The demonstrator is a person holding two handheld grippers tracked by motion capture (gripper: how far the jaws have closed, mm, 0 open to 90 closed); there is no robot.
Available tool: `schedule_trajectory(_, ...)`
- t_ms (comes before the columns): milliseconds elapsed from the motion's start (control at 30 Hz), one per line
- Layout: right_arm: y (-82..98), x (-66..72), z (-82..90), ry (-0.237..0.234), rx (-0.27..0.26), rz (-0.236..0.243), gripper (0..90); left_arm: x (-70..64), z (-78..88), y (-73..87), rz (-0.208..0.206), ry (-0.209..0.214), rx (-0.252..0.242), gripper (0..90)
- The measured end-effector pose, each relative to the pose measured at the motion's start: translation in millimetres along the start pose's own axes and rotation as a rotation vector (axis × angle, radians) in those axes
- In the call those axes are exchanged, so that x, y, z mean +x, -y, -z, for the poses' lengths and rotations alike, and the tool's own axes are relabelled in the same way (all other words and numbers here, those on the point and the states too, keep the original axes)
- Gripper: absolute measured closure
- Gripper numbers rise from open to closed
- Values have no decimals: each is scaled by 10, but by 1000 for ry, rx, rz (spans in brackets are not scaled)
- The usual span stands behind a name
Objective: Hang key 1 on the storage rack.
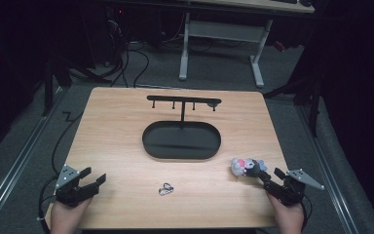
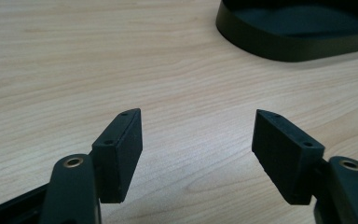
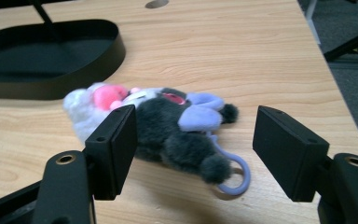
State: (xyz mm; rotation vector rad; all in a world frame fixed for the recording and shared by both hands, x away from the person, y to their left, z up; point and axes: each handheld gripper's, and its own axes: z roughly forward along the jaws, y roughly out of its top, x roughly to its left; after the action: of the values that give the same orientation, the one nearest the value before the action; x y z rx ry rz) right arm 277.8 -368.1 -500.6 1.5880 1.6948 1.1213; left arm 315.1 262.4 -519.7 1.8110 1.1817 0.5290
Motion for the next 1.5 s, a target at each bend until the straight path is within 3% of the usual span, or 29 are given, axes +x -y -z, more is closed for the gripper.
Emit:
schedule_trajectory(333, -18, 18, 22, -18, -14, 24, 313, -98, -30, -18, -23, 19, -2, 335)
schedule_trajectory(633, -22, 29, 29, -20, 0, 62, 378, -164, -52, -19, -43, 40, 1, 337)
schedule_trajectory(833, -1, 59, 88, -7, -8, 93, 489, -213, -83, -61, -51, 51, -4, 348)
schedule_trajectory(1033, 16, 73, 177, -4, -27, 116, 684, -227, -137, -78, -51, 61, 8, 356)
schedule_trajectory(1167, 40, 66, 185, -16, 5, 82, 727, -232, -166, -88, -48, 70, 16, 358)
schedule_trajectory(1333, 65, 78, 183, -12, 25, 86, 782, -229, -186, -100, -36, 87, 16, 382)
schedule_trajectory(1400, 69, 100, 184, -12, 31, 105, 898, -224, -195, -101, -29, 87, 19, 382)
schedule_trajectory(1500, 61, 103, 173, -15, 40, 108, 900, -219, -192, -95, -28, 84, 20, 380)
